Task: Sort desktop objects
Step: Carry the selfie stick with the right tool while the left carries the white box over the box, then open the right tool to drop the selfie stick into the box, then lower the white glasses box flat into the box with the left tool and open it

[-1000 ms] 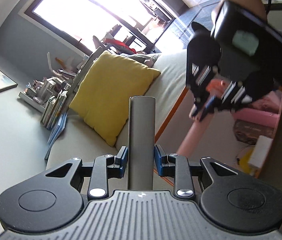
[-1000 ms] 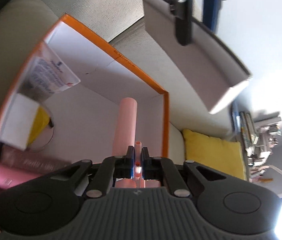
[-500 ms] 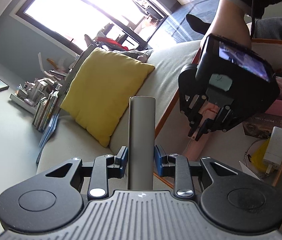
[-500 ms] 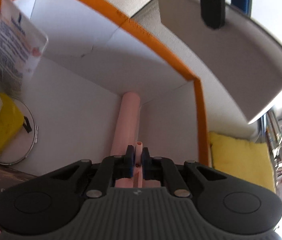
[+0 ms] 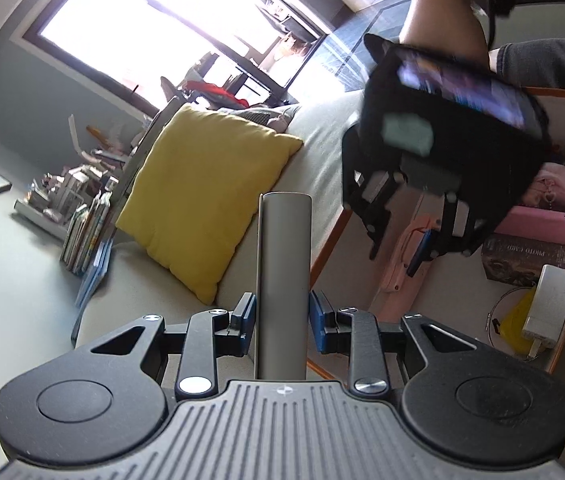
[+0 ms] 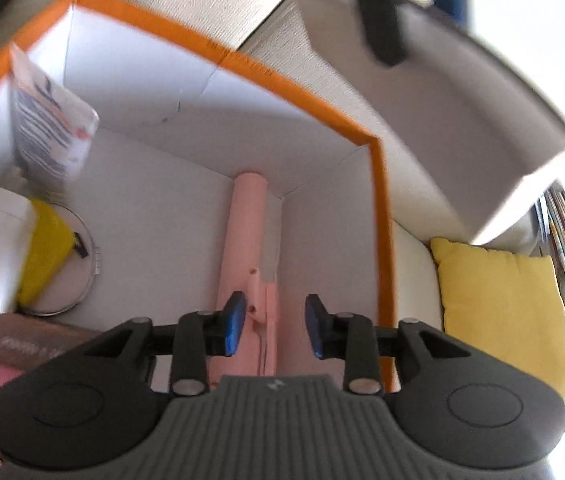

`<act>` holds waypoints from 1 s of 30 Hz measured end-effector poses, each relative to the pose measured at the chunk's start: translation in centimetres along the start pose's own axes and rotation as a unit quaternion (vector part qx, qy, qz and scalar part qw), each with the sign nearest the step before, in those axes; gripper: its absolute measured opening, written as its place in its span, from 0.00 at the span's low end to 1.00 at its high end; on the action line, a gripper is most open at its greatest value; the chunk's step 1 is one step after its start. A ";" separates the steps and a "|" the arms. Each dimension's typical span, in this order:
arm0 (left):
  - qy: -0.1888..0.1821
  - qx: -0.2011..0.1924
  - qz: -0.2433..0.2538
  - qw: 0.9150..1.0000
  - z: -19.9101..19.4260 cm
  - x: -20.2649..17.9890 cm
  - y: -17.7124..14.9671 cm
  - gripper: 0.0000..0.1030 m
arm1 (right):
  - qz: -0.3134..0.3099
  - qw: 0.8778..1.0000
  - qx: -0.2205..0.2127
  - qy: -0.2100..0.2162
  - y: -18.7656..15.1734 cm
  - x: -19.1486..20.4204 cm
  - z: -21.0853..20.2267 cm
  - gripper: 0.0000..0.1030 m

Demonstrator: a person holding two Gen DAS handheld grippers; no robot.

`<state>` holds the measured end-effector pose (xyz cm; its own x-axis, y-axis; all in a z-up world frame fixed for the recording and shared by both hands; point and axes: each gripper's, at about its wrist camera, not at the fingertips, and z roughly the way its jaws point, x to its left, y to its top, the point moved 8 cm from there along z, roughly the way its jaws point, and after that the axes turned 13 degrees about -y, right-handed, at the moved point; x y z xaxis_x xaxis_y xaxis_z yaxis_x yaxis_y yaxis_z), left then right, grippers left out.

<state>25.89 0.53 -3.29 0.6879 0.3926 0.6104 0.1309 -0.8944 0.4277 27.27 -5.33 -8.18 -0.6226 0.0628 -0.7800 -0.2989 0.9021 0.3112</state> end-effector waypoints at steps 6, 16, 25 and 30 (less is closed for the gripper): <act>-0.038 -0.011 0.039 0.998 0.0 -1.3 1.9 0.32 | 0.128 0.989 0.023 -0.070 -1.6 -5.4 -5.0 0.34; -0.198 0.004 0.106 0.975 2.9 -5.8 5.1 0.32 | 0.274 0.950 0.062 -0.139 -6.8 -8.2 -6.8 0.35; -0.271 0.079 0.144 0.948 7.8 -7.9 3.7 0.32 | 0.302 0.942 0.061 -0.133 -9.9 -9.2 -2.3 0.35; -0.286 0.099 0.148 0.941 9.2 -7.7 3.3 0.32 | 0.310 0.939 0.063 -0.133 -10.2 -8.5 -3.2 0.35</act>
<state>27.62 -7.44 -12.68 0.9798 -0.0099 0.1997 -0.0362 -0.9911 0.1283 33.30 -16.40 -3.05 -0.4413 0.6816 -0.5837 0.1593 0.6996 0.6965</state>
